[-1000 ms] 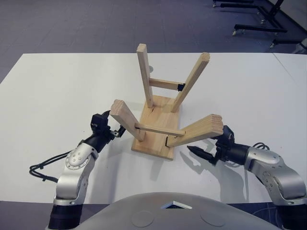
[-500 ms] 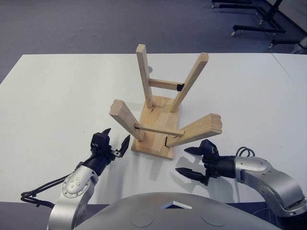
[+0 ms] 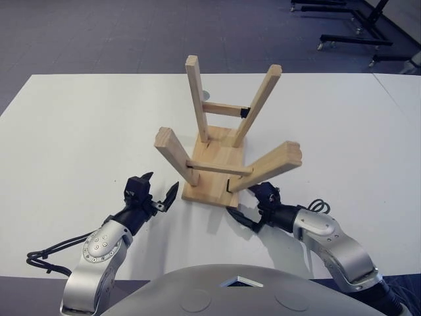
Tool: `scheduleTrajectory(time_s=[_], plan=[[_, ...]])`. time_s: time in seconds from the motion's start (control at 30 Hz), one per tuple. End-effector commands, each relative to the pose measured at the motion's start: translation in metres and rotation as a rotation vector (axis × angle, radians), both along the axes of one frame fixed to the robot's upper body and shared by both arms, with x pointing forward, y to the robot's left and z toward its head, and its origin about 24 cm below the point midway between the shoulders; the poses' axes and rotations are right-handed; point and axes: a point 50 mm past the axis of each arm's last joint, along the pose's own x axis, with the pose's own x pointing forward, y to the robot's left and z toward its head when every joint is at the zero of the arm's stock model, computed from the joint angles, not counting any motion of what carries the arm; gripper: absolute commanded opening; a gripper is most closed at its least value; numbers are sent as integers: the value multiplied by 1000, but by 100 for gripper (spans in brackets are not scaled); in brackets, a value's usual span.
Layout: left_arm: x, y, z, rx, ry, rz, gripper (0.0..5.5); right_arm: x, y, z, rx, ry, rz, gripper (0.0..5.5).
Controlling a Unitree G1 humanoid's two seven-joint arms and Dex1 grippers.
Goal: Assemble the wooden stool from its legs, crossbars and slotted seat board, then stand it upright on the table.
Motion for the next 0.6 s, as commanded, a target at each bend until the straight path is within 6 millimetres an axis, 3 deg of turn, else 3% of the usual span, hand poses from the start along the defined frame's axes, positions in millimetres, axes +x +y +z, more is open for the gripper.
scheduleTrajectory(time_s=[0.03,0.43,0.5,0.6], plan=[[10,6,-1,22,-1,-13,421,-2,-12,-22,-70,59,-94,498],[54,2,-6,6,-71,-68,421,30,-18,-39,-175,-131,-196,498],[61,3,-9,4,-79,-54,421,36,-16,-34,-146,-176,-199,498],[71,8,-15,-5,-101,18,421,40,-10,4,-21,-378,-197,498]])
